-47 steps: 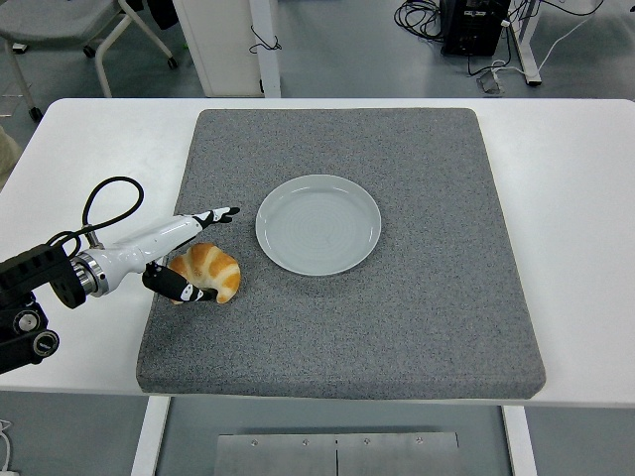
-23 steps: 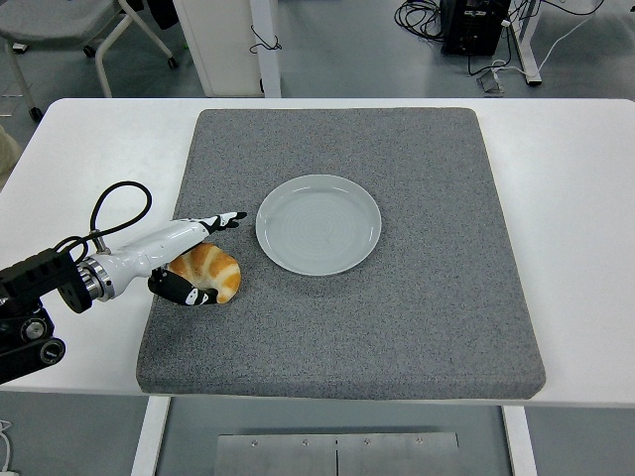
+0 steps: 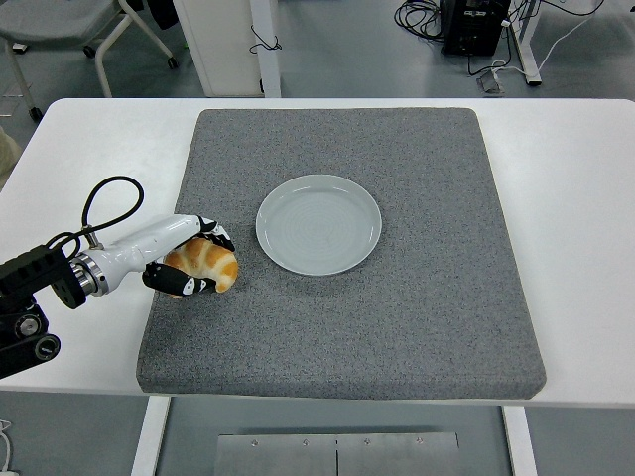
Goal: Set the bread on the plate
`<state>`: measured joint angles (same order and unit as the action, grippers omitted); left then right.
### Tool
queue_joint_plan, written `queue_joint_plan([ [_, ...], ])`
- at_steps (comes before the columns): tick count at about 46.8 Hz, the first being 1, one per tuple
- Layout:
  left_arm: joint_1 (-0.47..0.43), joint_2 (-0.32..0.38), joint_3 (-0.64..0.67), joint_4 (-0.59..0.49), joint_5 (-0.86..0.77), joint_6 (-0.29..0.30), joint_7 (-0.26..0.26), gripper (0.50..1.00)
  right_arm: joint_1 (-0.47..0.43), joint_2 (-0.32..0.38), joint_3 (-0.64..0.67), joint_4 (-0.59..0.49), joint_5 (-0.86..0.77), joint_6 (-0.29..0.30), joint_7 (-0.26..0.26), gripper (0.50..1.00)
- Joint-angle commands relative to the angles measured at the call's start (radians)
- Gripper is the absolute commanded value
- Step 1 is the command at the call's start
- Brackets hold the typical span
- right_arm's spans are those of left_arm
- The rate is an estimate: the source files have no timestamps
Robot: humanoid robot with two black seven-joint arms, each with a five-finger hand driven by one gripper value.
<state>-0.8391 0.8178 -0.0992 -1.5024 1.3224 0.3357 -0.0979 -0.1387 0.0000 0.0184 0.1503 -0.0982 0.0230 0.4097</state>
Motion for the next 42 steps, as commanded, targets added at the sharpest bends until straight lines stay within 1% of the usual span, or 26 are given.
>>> queue_joint_plan([
  [1,-0.008,0.015,-0.022,-0.001,-0.002,-0.006,-0.011,0.5,0.001,0.0,0.0,0.0,0.0,0.0,0.001,1.0],
  [5,-0.017,0.041,-0.037,-0.002,-0.002,-0.014,-0.011,0.5,-0.001,0.0,0.0,0.0,0.0,0.0,0.0,1.0],
  [8,-0.04,0.053,-0.047,-0.002,-0.009,-0.018,-0.014,0.5,-0.001,0.0,0.0,0.0,0.0,0.0,0.0,1.0],
  [17,-0.143,0.095,-0.047,-0.001,-0.089,-0.078,-0.036,0.5,0.001,0.0,0.0,0.0,0.0,0.0,0.0,1.0],
  [23,-0.216,0.096,-0.047,0.002,-0.117,-0.122,-0.036,0.5,-0.001,0.0,0.0,0.0,0.0,0.0,0.0,1.0],
  [29,-0.282,0.089,-0.043,0.027,-0.138,-0.144,-0.034,0.5,0.001,0.0,0.0,0.0,0.0,0.0,0.0,1.0],
  [37,-0.371,0.078,-0.042,0.057,-0.138,-0.196,-0.029,0.5,0.001,0.0,0.0,0.0,0.0,0.0,0.0,1.0],
  [42,-0.405,0.075,-0.04,0.068,-0.138,-0.207,-0.026,0.5,-0.001,0.0,0.0,0.0,0.0,0.0,0.0,1.0],
])
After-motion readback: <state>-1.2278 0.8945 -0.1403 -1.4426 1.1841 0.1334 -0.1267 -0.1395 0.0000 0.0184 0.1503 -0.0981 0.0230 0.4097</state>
